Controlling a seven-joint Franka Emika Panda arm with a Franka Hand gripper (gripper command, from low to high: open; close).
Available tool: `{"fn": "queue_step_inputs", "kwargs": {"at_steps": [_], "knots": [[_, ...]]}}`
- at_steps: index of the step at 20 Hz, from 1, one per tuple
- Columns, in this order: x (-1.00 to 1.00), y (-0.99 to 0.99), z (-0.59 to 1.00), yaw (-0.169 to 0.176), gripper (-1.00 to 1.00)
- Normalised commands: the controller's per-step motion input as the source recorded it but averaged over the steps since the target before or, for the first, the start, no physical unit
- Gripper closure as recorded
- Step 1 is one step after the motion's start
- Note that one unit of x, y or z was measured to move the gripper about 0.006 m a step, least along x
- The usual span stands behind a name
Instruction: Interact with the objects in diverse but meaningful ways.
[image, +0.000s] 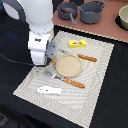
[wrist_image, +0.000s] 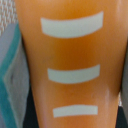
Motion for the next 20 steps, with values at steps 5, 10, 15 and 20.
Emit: {"fn": "queue_step_inputs", "kwargs": {"at_steps": [5,10,15,20], "knots": [[-0.43,-0.30,0.88,0.000,1.00],[-0.44,-0.37,0.66,-0.012,1.00],[-0.60,-0.35,0.28,-0.066,1.00],[-0.43,-0.16,0.00,-0.138,1.00]]}}
